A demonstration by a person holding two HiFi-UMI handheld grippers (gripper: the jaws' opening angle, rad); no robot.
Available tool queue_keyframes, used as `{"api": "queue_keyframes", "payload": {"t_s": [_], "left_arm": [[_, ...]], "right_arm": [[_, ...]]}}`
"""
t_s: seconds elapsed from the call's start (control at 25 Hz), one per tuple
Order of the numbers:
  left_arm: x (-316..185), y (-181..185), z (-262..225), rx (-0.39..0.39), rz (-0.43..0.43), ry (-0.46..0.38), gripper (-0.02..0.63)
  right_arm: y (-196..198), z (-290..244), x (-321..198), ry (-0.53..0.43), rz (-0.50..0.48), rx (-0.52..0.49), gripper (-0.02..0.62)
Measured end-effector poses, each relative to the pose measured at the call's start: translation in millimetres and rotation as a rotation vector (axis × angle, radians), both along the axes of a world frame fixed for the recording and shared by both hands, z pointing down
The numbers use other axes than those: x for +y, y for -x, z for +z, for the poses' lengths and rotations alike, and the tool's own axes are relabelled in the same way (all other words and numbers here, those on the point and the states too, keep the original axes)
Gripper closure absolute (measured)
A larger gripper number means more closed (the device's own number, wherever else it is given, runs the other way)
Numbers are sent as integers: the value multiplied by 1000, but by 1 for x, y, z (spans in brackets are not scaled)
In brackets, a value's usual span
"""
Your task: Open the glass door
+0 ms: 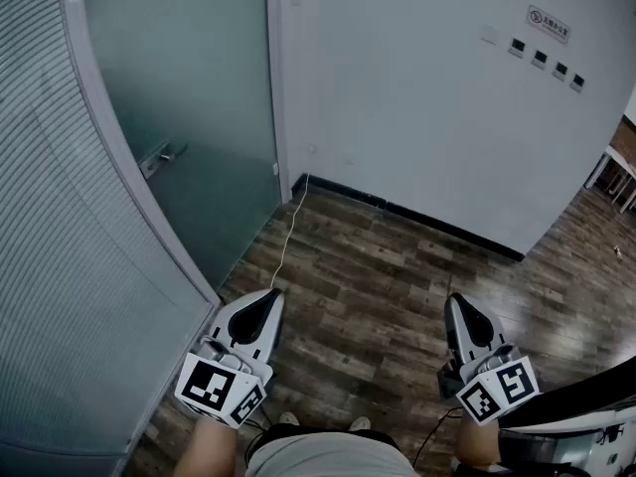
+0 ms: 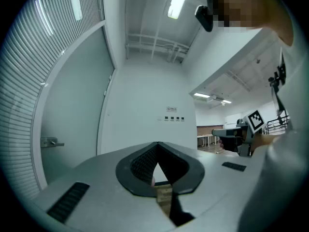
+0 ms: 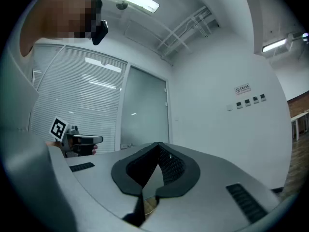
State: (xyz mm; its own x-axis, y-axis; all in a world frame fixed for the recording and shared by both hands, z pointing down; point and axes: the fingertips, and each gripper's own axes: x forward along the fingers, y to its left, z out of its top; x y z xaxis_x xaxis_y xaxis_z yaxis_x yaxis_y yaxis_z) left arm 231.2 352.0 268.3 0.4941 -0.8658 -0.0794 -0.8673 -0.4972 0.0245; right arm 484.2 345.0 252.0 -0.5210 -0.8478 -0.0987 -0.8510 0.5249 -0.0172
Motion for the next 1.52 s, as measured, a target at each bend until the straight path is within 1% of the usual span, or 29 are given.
{"api": "queue_keyframes", "payload": {"t_s": [0.08,0.16,0.28,0.32,0.36,0.48,0.6,0.72,0.84,0.96,1.12,1.32,1.4,1.52], "left_arm": [[-2,12,0,6,-6,3,606],[-3,26,1,-12,-22,-1,606],[-2,48,1,-120,-55,-31,606],[-2,56,1,-144,-57,-36,606],[-2,64,2,-151,-56,-33,606],[-4,93,12,-124,-45,-22,606],[-9,114,16,-90,-35,-16,606],[-16,125,16,-55,-37,-11,606],[-26,131,16,-52,-43,-13,606],[-37,144,24,-53,-69,-6,606],[-61,163,30,-34,-139,13,606],[-109,175,30,-16,-200,23,606],[-131,174,28,-8,-230,25,606],[-165,165,21,-2,-274,26,606]], "right_arm": [[10,0,-5,6,-1,2,595],[23,0,-9,10,-6,-1,595],[51,-1,-13,10,-18,14,595],[61,-1,-14,9,-20,26,595],[72,1,-15,8,-21,35,595],[103,12,-16,16,-29,47,595],[123,16,-17,24,-38,68,595],[133,16,-23,25,-45,77,595],[141,16,-37,25,-56,67,595],[156,24,-57,31,-92,68,595],[178,31,-93,42,-168,83,595],[188,28,-152,35,-220,74,595],[187,28,-180,33,-247,72,595],[175,25,-226,40,-279,49,595]]}}
